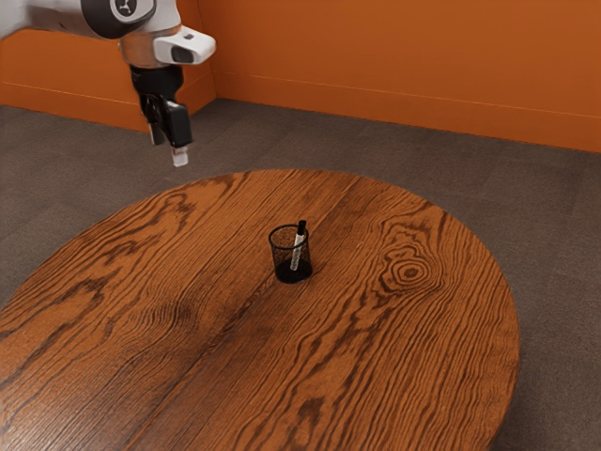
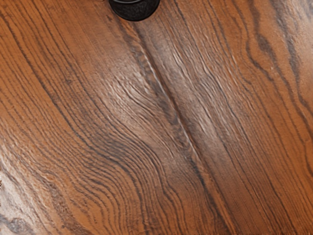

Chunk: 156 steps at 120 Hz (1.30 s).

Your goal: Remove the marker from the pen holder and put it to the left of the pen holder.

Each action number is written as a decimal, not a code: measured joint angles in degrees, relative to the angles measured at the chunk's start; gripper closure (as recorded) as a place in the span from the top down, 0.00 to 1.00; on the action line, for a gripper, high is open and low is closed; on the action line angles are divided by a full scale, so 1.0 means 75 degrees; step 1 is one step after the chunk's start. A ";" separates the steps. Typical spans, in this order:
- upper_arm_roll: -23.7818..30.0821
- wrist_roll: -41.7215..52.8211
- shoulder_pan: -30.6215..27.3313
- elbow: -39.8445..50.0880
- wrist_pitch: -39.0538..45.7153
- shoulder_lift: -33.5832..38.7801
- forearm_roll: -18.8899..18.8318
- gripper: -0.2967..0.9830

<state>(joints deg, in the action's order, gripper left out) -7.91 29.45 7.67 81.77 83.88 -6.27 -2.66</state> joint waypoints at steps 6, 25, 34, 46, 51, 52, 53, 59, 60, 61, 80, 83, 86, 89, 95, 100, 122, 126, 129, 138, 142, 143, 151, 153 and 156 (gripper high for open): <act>0.0000 0.0180 0.0005 0.0001 -0.0009 0.0002 -0.0004 0.77; 0.0010 0.0660 -0.0090 0.0007 -0.0025 0.0010 0.0083 0.77; 0.0698 0.1229 -0.0426 0.0008 -0.0033 0.0331 0.0146 0.77; 0.1778 0.2591 -0.0091 0.1328 0.0428 0.0712 -0.0250 0.77; 0.1900 0.3132 0.0389 0.2076 0.0836 0.0724 -0.0362 0.77; 0.1915 0.3240 0.0496 0.2186 0.0931 0.0670 -0.0380 0.77; 0.1928 0.3346 0.0601 0.2281 0.1023 0.0620 -0.0397 0.77; 0.1967 0.3965 0.1044 0.2590 0.1654 -0.0076 -0.0462 0.77; 0.1970 0.4063 0.1017 0.2617 0.1766 -0.0206 -0.0470 0.77; 0.1971 0.4160 0.0946 0.2640 0.1873 -0.0319 -0.0478 0.77; 0.2012 0.5834 -0.0478 0.2204 0.3460 -0.1479 -0.0590 0.77; 0.2039 0.6075 -0.0494 0.1867 0.3623 -0.1673 -0.0590 0.77; 0.2057 0.6303 -0.0502 0.1502 0.3766 -0.1888 -0.0564 0.77; 0.2067 0.6516 -0.0509 0.1200 0.3892 -0.2080 -0.0493 0.77; 0.2074 0.6837 -0.0516 0.0722 0.4098 -0.2395 -0.0377 0.77; 0.2049 0.6975 -0.0523 0.0434 0.4230 -0.2614 -0.0404 0.77; 0.1899 0.7315 -0.0523 -0.0884 0.4490 -0.3821 -0.0746 0.77; 0.1838 0.7358 -0.0523 -0.1026 0.4502 -0.3945 -0.0770 0.77; 0.1771 0.7387 -0.0519 -0.1089 0.4510 -0.4017 -0.0783 0.77; 0.1597 0.7440 -0.0485 -0.1169 0.4494 -0.4240 -0.0909 0.77; 0.1552 0.7441 -0.0469 -0.1183 0.4447 -0.4293 -0.1076 0.77; 0.1544 0.7441 -0.0466 -0.1187 0.4436 -0.4303 -0.1112 0.77; 0.1510 0.7442 -0.0447 -0.1202 0.4364 -0.4361 -0.1328 0.77; 0.1504 0.7442 -0.0447 -0.1204 0.4350 -0.4383 -0.1367 0.77; 0.1498 0.7441 -0.0443 -0.1207 0.4330 -0.4410 -0.1418 0.77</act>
<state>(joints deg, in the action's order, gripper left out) 3.33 85.26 4.34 72.72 116.35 -39.35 -13.29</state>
